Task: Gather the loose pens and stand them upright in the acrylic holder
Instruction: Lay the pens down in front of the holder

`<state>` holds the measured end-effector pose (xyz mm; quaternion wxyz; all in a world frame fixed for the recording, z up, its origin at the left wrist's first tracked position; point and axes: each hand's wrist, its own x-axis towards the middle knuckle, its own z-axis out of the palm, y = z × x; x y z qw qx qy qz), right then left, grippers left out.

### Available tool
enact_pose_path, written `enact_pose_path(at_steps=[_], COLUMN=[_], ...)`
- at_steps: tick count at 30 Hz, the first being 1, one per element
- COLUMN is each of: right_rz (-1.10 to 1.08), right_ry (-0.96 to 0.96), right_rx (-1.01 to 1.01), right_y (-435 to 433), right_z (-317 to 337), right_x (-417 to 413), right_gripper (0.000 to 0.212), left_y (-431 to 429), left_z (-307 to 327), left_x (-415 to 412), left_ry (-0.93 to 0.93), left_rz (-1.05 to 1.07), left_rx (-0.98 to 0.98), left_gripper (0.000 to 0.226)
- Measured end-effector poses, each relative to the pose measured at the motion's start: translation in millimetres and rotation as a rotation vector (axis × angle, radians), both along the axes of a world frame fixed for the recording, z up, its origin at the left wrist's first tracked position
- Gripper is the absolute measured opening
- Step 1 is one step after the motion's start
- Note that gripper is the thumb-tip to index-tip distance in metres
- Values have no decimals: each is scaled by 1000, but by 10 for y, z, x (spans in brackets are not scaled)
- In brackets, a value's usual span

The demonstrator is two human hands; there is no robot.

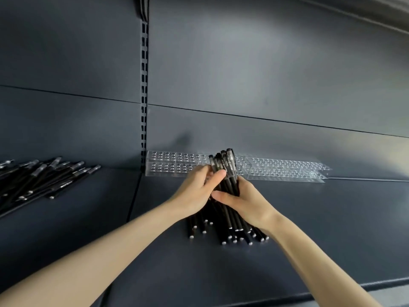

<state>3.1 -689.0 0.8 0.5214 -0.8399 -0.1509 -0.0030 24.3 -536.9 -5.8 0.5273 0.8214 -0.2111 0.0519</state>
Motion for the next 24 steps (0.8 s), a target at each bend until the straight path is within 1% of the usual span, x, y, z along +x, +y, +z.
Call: enact_pose_path(at_steps=[2,3,4,5,6,7,8,9,11,14,17,20,22,24], right_rz=[-25,-37,-32,-38,-30,-6,18,45,115,179,144,130,131,158], right_ry=[-7,7,14,9,-9,-32,-35,-29,28,96,80,77,96,130], right_rx=[-142,-236,-317,-390,-427,-463,-486,-511,-451,-281,-192,-223,-255,-208], right_y=[-115,-162,-215,-266,-313,-351,-405,-442,-491,-544,-557,-503,-482,-454], right_z=[-7,-24,-51,-72,-88,-82,-108,-108,-132,-231,-296,-326,-328,-310], right_x=[116,163,211,240,263,282,333,352,385,465,440,389,372,341], right_gripper=[58,70,73,66,57,52,53,56,57,51,70,82,84,84], left_y=[-75,-108,-141,-173,-202,-229,-255,-283,-333,-363,-299,-230,-222,-233], left_z=[-50,-73,-92,-105,-123,-144,-170,-183,-209,-161,-154,-222,-268,-267], left_x=[96,119,139,149,162,174,194,188,157,84,9,-42,-67,-78], left_ry=[-24,-35,-46,-52,-66,-74,-61,-33,36,79,83,107,121,123], left_rz=[37,76,111,145,173,189,200,211,241,322,409,475,461,437], left_rx=[74,127,181,245,303,344,372,394,442,477,482,532,505,441], left_gripper=[59,60,57,55,60,66,67,62,51,52,54,57,58,57])
